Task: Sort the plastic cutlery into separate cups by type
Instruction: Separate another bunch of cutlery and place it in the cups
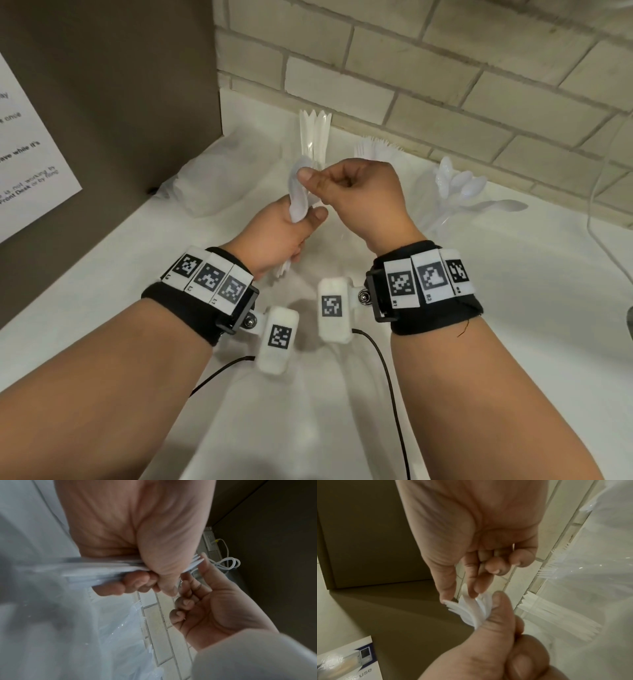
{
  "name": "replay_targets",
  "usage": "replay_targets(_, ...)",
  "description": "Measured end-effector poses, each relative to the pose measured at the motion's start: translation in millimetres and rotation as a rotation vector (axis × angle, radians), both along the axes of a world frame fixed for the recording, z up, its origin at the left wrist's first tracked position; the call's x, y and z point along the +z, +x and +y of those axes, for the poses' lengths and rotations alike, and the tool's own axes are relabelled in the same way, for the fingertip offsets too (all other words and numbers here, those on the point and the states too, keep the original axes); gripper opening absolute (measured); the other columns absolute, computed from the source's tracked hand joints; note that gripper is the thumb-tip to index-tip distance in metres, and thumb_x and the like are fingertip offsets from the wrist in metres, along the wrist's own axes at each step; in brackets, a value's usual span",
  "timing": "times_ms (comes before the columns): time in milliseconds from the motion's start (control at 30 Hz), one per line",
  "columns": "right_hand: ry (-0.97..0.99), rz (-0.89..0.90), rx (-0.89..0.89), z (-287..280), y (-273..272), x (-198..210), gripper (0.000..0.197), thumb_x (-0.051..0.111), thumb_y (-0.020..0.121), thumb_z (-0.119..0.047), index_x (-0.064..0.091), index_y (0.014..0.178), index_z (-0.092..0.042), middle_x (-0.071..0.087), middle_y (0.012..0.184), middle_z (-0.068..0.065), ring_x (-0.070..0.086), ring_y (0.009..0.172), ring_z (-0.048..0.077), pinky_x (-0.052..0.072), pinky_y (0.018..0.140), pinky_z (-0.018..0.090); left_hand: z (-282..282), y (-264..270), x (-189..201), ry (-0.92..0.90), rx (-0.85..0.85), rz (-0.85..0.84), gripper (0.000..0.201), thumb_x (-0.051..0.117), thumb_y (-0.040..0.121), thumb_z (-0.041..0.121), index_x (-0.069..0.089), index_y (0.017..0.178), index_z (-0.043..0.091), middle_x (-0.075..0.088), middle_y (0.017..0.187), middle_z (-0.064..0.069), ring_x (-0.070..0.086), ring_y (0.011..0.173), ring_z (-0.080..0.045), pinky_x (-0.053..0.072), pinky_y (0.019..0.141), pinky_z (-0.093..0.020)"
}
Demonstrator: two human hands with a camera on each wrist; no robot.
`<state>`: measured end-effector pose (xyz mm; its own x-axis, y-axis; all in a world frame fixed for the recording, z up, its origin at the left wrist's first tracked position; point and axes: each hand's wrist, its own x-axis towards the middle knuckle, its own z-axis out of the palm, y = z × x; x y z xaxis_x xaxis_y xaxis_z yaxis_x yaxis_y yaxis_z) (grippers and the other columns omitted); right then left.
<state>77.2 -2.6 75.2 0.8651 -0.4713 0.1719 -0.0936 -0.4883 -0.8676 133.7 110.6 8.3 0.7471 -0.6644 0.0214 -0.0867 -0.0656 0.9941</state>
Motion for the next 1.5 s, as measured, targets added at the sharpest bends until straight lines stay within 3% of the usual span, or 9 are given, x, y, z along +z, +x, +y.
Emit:
replay_targets(167,-0.09,-0.005,-0.056,-1.3,2.6,-1.5,0.021,0.067,0.085,-0.031,0.065,0.07,-0.016,0.062,0.062,-0.01,0.057,0.061,0.002,0.048,0.064,0.02,2.9,0.5,-1.8,0.002,-0.095,-0.104,0.02,0.06,0.088,0.035,0.047,0.085,0.02,0.045,0.067,0.003,0.047,0.049,-0.008,0.047,0.054,-0.03)
replay_targets(300,-0.07,-0.073,-0.098,-4.6,2.4,0.7,0.025,0.064,0.088,-0.028,0.058,0.065,-0.02,0.06,0.063,-0.008,0.053,0.057,0.005,0.046,0.064,0.024,6.2,-0.3,-1.0,-0.025,-0.113,-0.022,0.049,0.051,0.089,0.041,0.042,0.13,0.014,0.049,0.071,0.008,0.049,0.059,-0.011,0.051,0.063,-0.03)
replay_targets(433,-0.056,-0.063,-0.067,0.2,3.1,-0.5,0.021,0.066,0.086,-0.029,0.056,0.069,-0.023,0.063,0.07,-0.003,0.057,0.055,0.014,0.049,0.06,0.026,4.0,-2.2,1.2,-0.017,-0.116,-0.003,0.065,0.046,0.087,0.046,0.036,0.136,0.004,0.055,0.063,0.02,0.048,0.059,-0.011,0.05,0.067,-0.034)
replay_targets(633,0.023,-0.041,-0.046,-8.6,6.0,3.2,0.022,0.063,0.09,-0.023,0.049,0.073,-0.017,0.058,0.056,0.001,0.058,0.043,0.011,0.048,0.055,0.031,8.1,-0.2,-0.4,-0.106,-0.078,0.195,0.033,0.05,0.091,0.05,0.052,0.092,0.017,0.05,0.075,-0.002,0.05,0.062,-0.017,0.049,0.069,-0.036)
replay_targets(900,0.258,-0.269,-0.073,-34.3,31.5,27.4,0.018,0.058,0.093,-0.009,0.047,0.079,-0.013,0.06,0.053,0.001,0.06,0.044,0.015,0.053,0.051,0.03,9.3,19.7,0.6,-0.218,0.131,0.441,0.027,0.045,0.1,0.035,0.049,0.083,0.014,0.048,0.066,-0.002,0.046,0.053,-0.014,0.045,0.057,-0.031)
replay_targets(1033,0.106,-0.464,-0.217,-52.8,63.4,42.9,0.02,0.056,0.094,-0.012,0.046,0.079,-0.019,0.063,0.058,0.0,0.067,0.054,0.016,0.059,0.059,0.035,13.6,29.7,-4.6,-0.248,0.177,0.512,0.03,0.043,0.101,0.034,0.048,0.078,0.015,0.047,0.063,0.0,0.047,0.055,-0.015,0.046,0.06,-0.03)
replay_targets(1200,-0.15,-0.336,-0.272,-62.8,111.9,23.6,0.023,0.056,0.095,-0.018,0.043,0.077,-0.024,0.067,0.07,0.007,0.067,0.053,0.004,0.058,0.06,0.038,13.7,35.4,-8.5,-0.291,0.137,0.585,0.029,0.045,0.099,0.035,0.05,0.08,0.014,0.051,0.063,-0.001,0.054,0.058,-0.017,0.053,0.063,-0.033)
replay_targets(1367,-0.145,0.004,-0.247,-68.9,136.1,3.3,0.022,0.064,0.09,-0.029,0.055,0.097,-0.01,0.069,0.085,0.005,0.072,0.064,0.017,0.059,0.073,0.042,14.8,38.8,-10.3,-0.284,0.1,0.549,0.03,0.044,0.099,0.034,0.051,0.078,0.013,0.051,0.062,0.0,0.054,0.058,-0.017,0.052,0.066,-0.032)
replay_targets(1500,-0.177,-0.001,-0.288,-72.2,127.9,3.4,0.038,0.069,0.087,-0.028,0.057,0.115,-0.006,0.061,0.097,0.001,0.071,0.067,0.018,0.059,0.075,0.038,14.7,38.7,-13.4,-0.278,0.079,0.545,0.03,0.046,0.098,0.033,0.052,0.076,0.013,0.048,0.06,0.0,0.052,0.057,-0.017,0.05,0.068,-0.034)
